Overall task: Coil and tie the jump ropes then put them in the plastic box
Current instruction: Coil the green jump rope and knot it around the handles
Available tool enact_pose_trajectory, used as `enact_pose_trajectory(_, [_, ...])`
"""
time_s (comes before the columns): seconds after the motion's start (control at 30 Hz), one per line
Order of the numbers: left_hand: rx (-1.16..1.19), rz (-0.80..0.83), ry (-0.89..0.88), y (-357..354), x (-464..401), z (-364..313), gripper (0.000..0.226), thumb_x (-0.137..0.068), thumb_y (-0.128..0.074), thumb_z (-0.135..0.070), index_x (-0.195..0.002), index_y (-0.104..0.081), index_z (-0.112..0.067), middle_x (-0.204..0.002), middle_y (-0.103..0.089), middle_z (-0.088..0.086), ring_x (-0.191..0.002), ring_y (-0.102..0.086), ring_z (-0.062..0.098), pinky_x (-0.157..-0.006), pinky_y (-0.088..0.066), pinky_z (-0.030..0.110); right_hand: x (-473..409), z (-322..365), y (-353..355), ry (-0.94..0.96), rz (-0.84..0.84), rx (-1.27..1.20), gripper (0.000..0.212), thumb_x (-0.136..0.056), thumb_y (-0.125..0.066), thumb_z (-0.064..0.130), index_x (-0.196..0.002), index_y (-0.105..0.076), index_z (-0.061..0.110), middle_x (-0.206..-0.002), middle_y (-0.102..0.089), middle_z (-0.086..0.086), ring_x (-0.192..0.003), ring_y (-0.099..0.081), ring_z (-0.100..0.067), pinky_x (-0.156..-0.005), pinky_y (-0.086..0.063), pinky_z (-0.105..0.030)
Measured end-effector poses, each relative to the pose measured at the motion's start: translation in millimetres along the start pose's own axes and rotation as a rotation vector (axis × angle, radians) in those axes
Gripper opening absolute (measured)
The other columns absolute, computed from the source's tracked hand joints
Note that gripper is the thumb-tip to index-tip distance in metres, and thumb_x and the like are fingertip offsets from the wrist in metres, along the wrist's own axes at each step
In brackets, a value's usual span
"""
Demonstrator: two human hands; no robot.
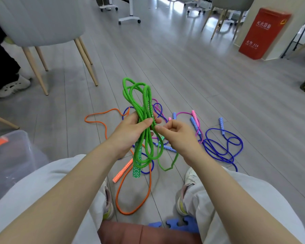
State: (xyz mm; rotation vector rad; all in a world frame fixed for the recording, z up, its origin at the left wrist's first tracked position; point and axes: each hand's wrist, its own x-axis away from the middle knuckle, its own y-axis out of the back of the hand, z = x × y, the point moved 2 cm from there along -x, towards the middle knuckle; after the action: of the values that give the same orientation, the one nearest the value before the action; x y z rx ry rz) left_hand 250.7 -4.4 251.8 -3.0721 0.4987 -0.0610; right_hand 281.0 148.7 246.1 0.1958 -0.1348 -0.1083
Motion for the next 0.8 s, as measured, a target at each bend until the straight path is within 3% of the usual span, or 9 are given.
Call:
enact_pose_trajectory(0.13, [0.075,-0.037,0.035,0.9,-2.6,1.1,0.017,-0.099,-0.05,-0.008,-0.111,-0.061,-0.009,-0.1,-0.073,0.003,-0.092,-0.068,0.016,-0.088,-0.05,0.035,4.1,10.0,-3.4,0.059,0.084,-0.147,0.008,-0.092,-0.06,0.003,-0.087,-0.064,0.007,-0.069,-0.063,-0.007,-0.052,-0.052,-0.009,-0.049,-0.041,-0.019])
enact_pose_trajectory(0.23, [0.081,-0.03,0.056,-1.3,-1.5,1.9,0.017,-0.098,-0.052,-0.011,-0.112,-0.062,-0.01,-0.105,-0.071,0.007,-0.096,-0.067,0.019,-0.086,-0.053,0.035,0.5,7.4,-5.3,0.105,0.019,-0.123,0.009,-0.089,-0.067,0.011,-0.087,-0.07,0.018,-0.075,-0.058,-0.016,-0.07,-0.052,-0.019,-0.065,-0.043,-0.03])
enact_pose_trajectory(0.33, [0.106,0.013,0.08,-9.2,2.4,4.2,0.016,-0.098,-0.051,-0.01,-0.109,-0.063,-0.012,-0.106,-0.071,0.008,-0.098,-0.068,0.02,-0.087,-0.055,0.034,-0.7,5.4,-5.6,0.122,-0.038,-0.117,0.006,-0.086,-0.072,0.018,-0.082,-0.072,0.023,-0.077,-0.06,-0.033,-0.072,-0.051,-0.022,-0.067,-0.045,-0.041])
enact_pose_trajectory(0.4, [0.12,0.029,0.091,-13.3,4.1,6.1,0.017,-0.098,-0.051,-0.01,-0.11,-0.064,-0.012,-0.109,-0.071,0.01,-0.099,-0.067,0.02,-0.089,-0.054,0.033,-2.5,2.0,-4.2,0.14,-0.082,-0.033,0.009,-0.086,-0.072,0.021,-0.077,-0.072,0.021,-0.075,-0.065,-0.025,-0.066,-0.051,-0.022,-0.066,-0.044,-0.036])
enact_pose_trajectory(0.47, [0.157,0.019,0.104,-15.3,4.4,7.7,0.017,-0.098,-0.051,-0.009,-0.107,-0.065,-0.011,-0.101,-0.071,0.009,-0.091,-0.068,0.017,-0.081,-0.055,0.027,-4.1,-1.4,-1.6,0.16,-0.109,0.114,0.02,-0.085,-0.072,0.031,-0.068,-0.071,0.02,-0.064,-0.065,-0.01,-0.058,-0.05,-0.022,-0.062,-0.043,-0.033])
enact_pose_trajectory(0.57, [0.255,0.036,0.143,-18.0,5.8,6.1,0.017,-0.098,-0.048,-0.007,-0.103,-0.064,-0.006,-0.09,-0.068,0.008,-0.076,-0.068,0.012,-0.067,-0.054,0.022,-4.1,-2.5,2.1,0.159,-0.098,0.276,0.038,-0.086,-0.068,0.041,-0.061,-0.065,0.012,-0.049,-0.055,0.003,-0.047,-0.042,-0.006,-0.054,-0.036,-0.027])
enact_pose_trajectory(0.67, [0.33,0.101,0.163,-18.8,5.6,5.0,0.022,-0.099,-0.045,-0.01,-0.108,-0.063,-0.001,-0.1,-0.07,0.015,-0.088,-0.069,0.02,-0.075,-0.057,0.028,-3.3,0.7,3.4,0.17,-0.038,0.258,0.042,-0.086,-0.068,0.039,-0.067,-0.06,0.002,-0.059,-0.065,0.021,-0.057,-0.056,0.007,-0.057,-0.041,-0.02])
enact_pose_trajectory(0.73, [0.362,0.096,0.17,-15.8,4.5,2.4,0.025,-0.1,-0.043,-0.012,-0.105,-0.065,-0.002,-0.101,-0.071,0.014,-0.092,-0.068,0.023,-0.08,-0.057,0.033,-4.3,2.1,5.4,0.175,0.026,0.231,0.038,-0.082,-0.067,0.046,-0.073,-0.06,0.009,-0.064,-0.066,0.015,-0.065,-0.06,-0.005,-0.062,-0.048,-0.032])
enact_pose_trajectory(0.8, [0.384,0.042,0.168,-11.0,2.1,-1.2,0.025,-0.101,-0.042,-0.014,-0.095,-0.064,-0.005,-0.088,-0.072,0.01,-0.085,-0.068,0.023,-0.082,-0.055,0.039,-4.0,2.7,11.9,0.161,0.095,0.282,0.03,-0.086,-0.065,0.044,-0.08,-0.059,0.014,-0.052,-0.05,0.01,-0.055,-0.047,-0.01,-0.058,-0.042,-0.03])
